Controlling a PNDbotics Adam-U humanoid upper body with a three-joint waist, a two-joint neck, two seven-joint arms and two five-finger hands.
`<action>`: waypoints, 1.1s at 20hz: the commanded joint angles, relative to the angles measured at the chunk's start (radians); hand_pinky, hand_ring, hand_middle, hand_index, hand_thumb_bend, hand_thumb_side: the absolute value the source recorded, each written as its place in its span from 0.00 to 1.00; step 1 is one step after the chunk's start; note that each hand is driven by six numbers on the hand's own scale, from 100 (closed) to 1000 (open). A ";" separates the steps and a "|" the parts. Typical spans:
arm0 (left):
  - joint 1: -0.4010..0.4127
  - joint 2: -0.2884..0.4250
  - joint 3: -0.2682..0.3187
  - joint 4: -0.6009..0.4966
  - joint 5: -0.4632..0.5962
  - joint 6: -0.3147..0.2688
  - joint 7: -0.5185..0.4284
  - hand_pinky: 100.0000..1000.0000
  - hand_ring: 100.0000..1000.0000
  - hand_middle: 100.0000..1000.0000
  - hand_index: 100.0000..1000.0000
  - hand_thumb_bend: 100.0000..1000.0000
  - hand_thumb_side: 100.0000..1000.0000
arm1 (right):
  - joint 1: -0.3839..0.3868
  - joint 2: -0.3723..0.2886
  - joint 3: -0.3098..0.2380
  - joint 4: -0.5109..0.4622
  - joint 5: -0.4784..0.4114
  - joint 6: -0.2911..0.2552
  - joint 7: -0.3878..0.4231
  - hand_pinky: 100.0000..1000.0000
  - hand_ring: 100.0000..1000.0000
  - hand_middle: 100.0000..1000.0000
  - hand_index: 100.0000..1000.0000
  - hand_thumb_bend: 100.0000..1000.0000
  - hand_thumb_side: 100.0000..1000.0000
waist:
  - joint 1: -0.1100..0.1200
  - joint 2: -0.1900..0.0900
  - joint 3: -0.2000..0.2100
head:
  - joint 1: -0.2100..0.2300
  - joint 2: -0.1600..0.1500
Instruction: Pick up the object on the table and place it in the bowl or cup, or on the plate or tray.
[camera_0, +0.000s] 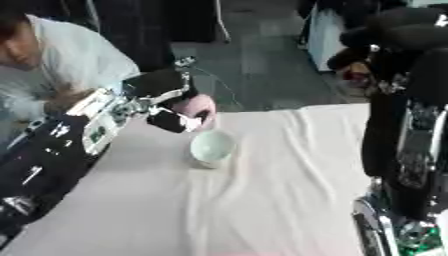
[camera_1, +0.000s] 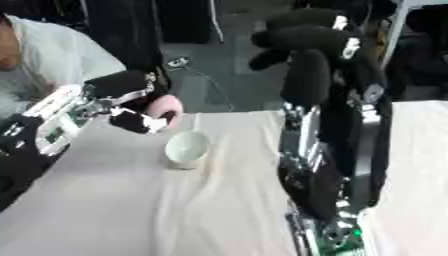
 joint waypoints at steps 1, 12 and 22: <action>-0.042 -0.002 0.037 0.045 -0.062 -0.002 0.037 0.00 0.00 0.03 0.30 0.00 0.52 | -0.009 0.022 0.010 -0.027 -0.009 0.001 0.008 0.44 0.56 0.57 0.60 0.00 0.44 | 0.002 -0.006 -0.007 | 0.021 -0.027; -0.092 -0.068 0.117 0.196 -0.249 0.019 0.081 0.00 0.00 0.04 0.30 0.00 0.52 | -0.008 0.045 0.026 -0.041 -0.029 -0.002 0.026 0.44 0.56 0.57 0.60 0.00 0.45 | 0.020 0.017 -0.047 | 0.057 -0.067; -0.137 -0.126 0.190 0.307 -0.367 0.046 0.140 0.00 0.00 0.05 0.32 0.00 0.52 | -0.009 0.054 0.036 -0.041 -0.040 -0.008 0.036 0.44 0.56 0.57 0.60 0.00 0.45 | 0.032 0.029 -0.067 | 0.077 -0.072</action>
